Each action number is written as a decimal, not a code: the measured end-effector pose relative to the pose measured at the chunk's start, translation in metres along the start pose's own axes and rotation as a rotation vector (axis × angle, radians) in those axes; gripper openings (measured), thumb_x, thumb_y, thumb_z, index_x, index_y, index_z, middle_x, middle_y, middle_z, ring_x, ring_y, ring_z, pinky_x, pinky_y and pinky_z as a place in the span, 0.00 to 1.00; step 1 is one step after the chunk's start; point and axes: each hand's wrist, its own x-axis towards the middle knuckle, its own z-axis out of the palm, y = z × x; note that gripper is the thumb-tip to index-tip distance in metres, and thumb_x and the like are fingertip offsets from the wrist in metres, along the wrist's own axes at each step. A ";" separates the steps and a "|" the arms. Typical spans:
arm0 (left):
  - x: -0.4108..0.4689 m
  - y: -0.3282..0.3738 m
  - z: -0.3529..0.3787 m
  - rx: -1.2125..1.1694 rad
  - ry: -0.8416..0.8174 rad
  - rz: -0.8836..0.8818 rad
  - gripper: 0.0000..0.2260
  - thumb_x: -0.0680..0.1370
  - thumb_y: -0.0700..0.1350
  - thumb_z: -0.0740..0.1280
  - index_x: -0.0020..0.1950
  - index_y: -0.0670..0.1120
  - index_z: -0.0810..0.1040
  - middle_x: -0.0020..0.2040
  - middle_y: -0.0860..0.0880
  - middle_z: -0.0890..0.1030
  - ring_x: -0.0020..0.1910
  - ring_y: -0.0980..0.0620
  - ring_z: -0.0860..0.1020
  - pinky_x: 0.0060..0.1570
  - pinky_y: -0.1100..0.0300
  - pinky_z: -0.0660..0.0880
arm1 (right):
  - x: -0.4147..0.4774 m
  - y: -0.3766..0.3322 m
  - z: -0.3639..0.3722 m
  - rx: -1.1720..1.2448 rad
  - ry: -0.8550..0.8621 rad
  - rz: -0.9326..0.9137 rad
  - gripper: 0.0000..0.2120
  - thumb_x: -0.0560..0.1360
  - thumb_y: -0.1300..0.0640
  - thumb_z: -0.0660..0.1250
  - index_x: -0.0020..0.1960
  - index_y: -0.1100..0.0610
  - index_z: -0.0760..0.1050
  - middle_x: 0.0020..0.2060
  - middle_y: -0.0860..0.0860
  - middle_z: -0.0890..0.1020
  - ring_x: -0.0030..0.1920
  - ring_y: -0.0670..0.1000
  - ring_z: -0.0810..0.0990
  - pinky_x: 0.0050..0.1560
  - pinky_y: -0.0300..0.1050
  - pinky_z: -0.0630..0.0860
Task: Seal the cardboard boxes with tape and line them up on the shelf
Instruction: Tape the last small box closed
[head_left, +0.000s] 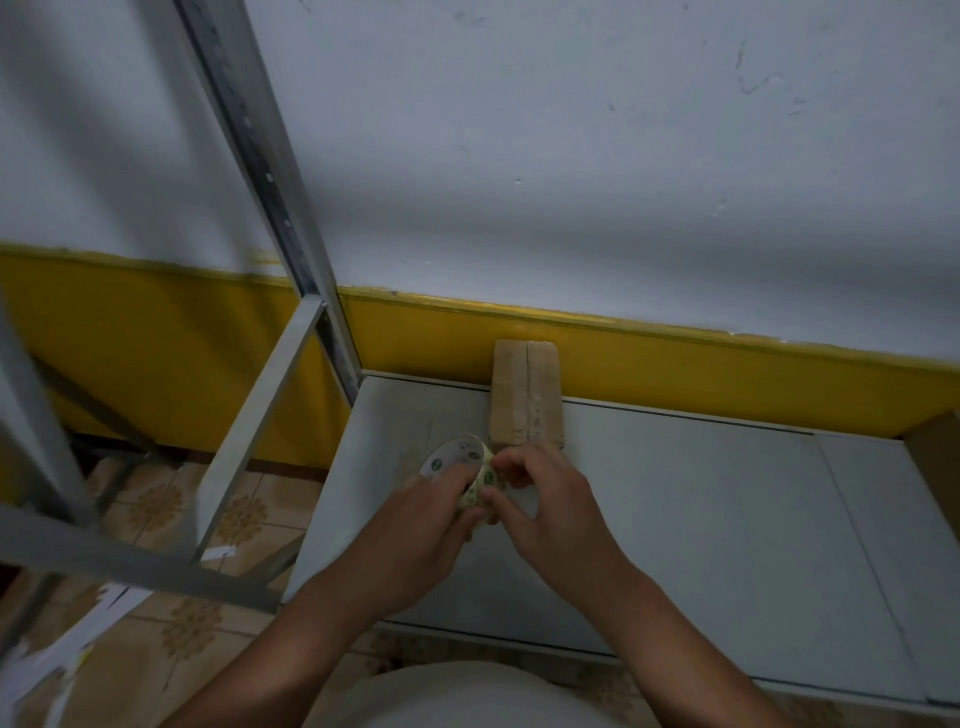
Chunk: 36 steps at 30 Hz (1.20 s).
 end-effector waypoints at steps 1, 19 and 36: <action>0.000 0.001 0.000 0.000 0.005 -0.006 0.10 0.85 0.54 0.60 0.64 0.54 0.74 0.49 0.56 0.81 0.43 0.56 0.79 0.41 0.48 0.78 | -0.001 0.000 0.002 -0.003 0.013 -0.006 0.08 0.78 0.56 0.73 0.56 0.53 0.78 0.49 0.46 0.76 0.51 0.40 0.75 0.52 0.29 0.71; 0.013 0.023 -0.009 -0.332 0.107 -0.084 0.11 0.86 0.46 0.66 0.68 0.51 0.75 0.58 0.57 0.84 0.56 0.55 0.84 0.54 0.52 0.83 | 0.001 -0.001 -0.009 0.034 0.207 -0.089 0.17 0.78 0.58 0.74 0.66 0.59 0.81 0.55 0.49 0.84 0.55 0.41 0.82 0.56 0.33 0.78; 0.008 0.041 0.004 -0.258 0.142 -0.076 0.10 0.87 0.46 0.62 0.69 0.51 0.72 0.55 0.58 0.82 0.53 0.55 0.82 0.51 0.50 0.79 | 0.001 0.004 -0.026 -0.028 0.217 -0.070 0.11 0.74 0.51 0.77 0.53 0.55 0.84 0.47 0.44 0.83 0.48 0.34 0.79 0.50 0.26 0.73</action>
